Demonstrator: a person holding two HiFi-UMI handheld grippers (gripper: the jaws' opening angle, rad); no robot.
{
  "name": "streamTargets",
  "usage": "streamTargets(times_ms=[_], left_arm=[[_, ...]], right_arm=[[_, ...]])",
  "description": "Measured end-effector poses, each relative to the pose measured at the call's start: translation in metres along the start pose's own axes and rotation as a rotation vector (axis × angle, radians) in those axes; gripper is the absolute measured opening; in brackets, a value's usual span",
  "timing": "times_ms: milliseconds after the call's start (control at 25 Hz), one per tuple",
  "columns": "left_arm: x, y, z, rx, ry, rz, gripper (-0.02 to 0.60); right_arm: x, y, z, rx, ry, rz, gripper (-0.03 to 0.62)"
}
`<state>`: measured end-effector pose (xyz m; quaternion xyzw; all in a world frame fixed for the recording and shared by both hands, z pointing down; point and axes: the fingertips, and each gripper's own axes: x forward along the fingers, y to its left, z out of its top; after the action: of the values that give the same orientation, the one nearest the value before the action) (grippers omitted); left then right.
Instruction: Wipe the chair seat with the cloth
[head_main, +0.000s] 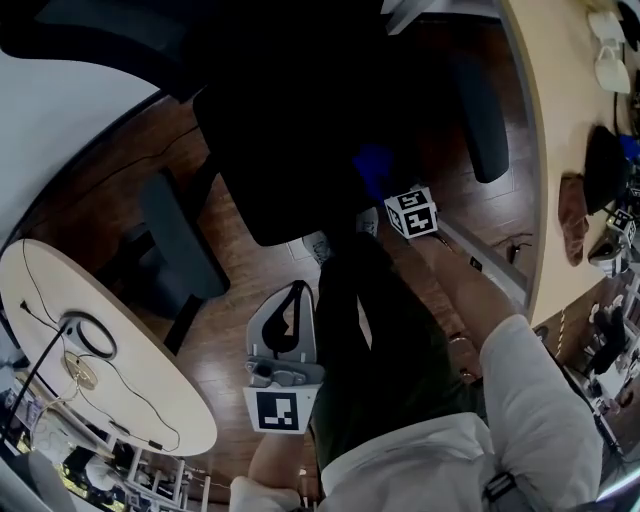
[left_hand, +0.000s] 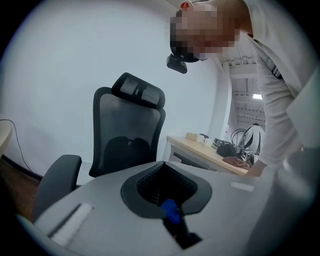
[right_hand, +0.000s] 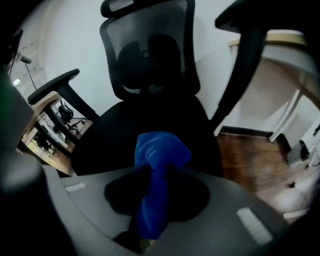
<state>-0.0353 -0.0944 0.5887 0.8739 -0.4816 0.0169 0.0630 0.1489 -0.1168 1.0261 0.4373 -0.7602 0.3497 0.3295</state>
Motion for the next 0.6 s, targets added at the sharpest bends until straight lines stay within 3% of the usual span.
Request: streamTargets(times_ms=[160,280,440,600], left_arm=[[0.005,-0.010,-0.007,0.009,0.009,-0.039,0.026],[0.005,-0.009,-0.015,0.016,0.017,-0.043,0.026],[-0.001,0.000,-0.012,0.028,0.014,-0.022,0.026],[-0.026,-0.007,0.034,0.038,0.036,-0.010,0.026]], right_arm=[[-0.032,-0.072,-0.009,0.015,-0.010,-0.092,0.092],[-0.035,-0.077,-0.006,0.009,-0.032,-0.097,0.092],[-0.019,-0.034,0.005,0.058,-0.069,-0.054,0.092],[-0.050,0.075,0.011,0.133,-0.085,0.102,0.092]])
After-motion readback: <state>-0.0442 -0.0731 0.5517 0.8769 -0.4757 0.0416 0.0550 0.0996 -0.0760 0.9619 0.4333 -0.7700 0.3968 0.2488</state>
